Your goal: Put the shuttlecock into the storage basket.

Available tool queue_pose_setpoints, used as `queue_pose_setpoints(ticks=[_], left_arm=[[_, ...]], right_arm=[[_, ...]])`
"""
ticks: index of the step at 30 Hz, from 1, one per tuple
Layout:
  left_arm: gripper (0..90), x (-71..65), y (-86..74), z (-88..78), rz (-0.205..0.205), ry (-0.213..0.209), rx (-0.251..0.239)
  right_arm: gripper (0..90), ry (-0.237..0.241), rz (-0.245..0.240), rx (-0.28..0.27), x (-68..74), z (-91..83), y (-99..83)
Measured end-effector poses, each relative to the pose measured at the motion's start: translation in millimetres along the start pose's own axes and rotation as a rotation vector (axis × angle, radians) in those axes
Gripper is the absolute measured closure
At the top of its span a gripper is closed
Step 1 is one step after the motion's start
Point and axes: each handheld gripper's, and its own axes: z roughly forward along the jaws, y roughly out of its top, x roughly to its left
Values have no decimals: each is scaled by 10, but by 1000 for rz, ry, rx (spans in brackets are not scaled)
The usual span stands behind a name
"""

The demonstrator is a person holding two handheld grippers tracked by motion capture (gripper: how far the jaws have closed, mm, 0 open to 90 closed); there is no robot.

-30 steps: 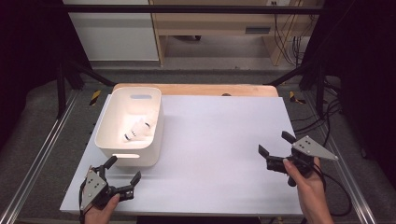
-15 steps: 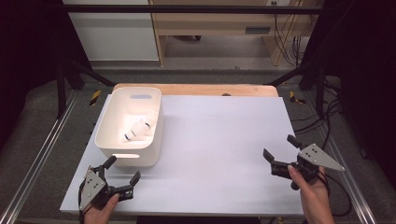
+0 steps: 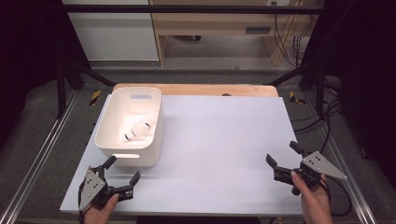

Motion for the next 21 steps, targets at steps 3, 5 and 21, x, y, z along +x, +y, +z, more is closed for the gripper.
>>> queue_pose_setpoints(ticks=[3,5,21], left_arm=[[7,1,0,0,-1,0,0],[7,1,-1,-1,-1,-1,0],[8,-10,-1,9,2,-10,1]], right_arm=[[34,-4,8,-3,-1,-9,-45],[33,-6,16,-3,0,-10,-78],[32,33,30,11,107,67,-228]])
